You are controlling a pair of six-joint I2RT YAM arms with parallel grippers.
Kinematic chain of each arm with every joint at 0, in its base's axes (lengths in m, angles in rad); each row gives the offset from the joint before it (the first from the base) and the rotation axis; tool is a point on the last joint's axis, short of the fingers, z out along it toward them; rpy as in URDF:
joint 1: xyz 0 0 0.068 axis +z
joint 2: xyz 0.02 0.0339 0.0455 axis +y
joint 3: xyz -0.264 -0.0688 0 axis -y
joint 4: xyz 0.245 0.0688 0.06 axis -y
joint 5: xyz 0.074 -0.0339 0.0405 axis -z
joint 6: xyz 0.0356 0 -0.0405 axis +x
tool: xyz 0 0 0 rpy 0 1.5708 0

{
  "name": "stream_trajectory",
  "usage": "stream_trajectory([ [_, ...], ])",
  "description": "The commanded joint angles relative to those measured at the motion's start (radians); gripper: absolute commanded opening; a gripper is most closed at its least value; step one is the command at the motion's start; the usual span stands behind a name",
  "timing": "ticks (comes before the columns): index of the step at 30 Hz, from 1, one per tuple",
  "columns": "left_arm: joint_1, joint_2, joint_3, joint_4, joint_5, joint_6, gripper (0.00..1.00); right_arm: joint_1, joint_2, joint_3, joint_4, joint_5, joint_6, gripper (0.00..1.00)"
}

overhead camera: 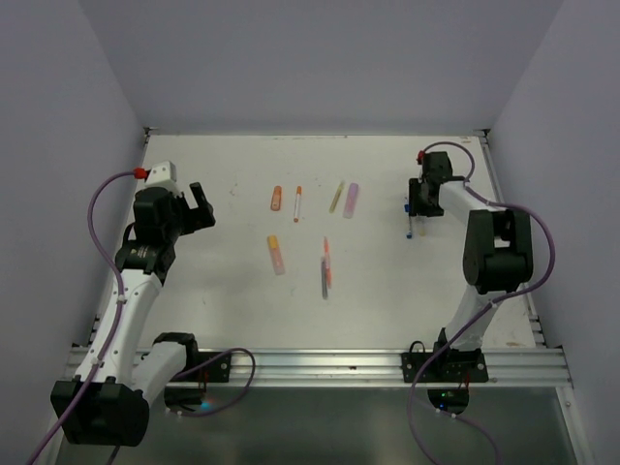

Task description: Open the pen caps

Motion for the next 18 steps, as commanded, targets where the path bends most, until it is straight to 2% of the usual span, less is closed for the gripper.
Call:
stream_trajectory([
  [1, -0.006, 0.003, -0.005, 0.045, -0.005, 0.022, 0.99, -0.001, -0.123, 0.035, -0.014, 0.013, 0.036, 0.49],
  [3, -0.006, 0.006, -0.005, 0.047, 0.001, 0.022, 0.99, 0.008, -0.167, 0.049, -0.02, 0.01, 0.061, 0.58],
  [5, -0.006, 0.009, -0.006, 0.048, 0.004, 0.022, 0.99, 0.025, -0.207, 0.051, -0.011, 0.005, 0.097, 0.62],
  [6, -0.006, 0.011, -0.005, 0.048, 0.006, 0.021, 0.99, 0.061, -0.216, 0.051, 0.006, 0.01, 0.11, 0.65],
  [7, -0.006, 0.011, -0.006, 0.048, 0.006, 0.021, 0.99, 0.086, -0.221, 0.054, 0.012, 0.022, 0.133, 0.73],
  [9, -0.006, 0.017, -0.006, 0.048, 0.007, 0.019, 1.0, 0.172, -0.203, 0.081, 0.018, 0.068, 0.159, 0.78],
  [10, -0.006, 0.019, -0.006, 0.048, 0.007, 0.019, 1.0, 0.201, -0.187, 0.095, 0.018, 0.125, 0.177, 0.85],
  [13, -0.006, 0.022, -0.012, 0.055, 0.013, 0.019, 1.0, 0.281, -0.1, 0.159, 0.02, 0.168, 0.274, 0.88],
  [18, -0.006, 0.025, -0.014, 0.056, 0.003, 0.018, 1.0, 0.358, 0.029, 0.262, 0.024, 0.202, 0.341, 0.84],
])
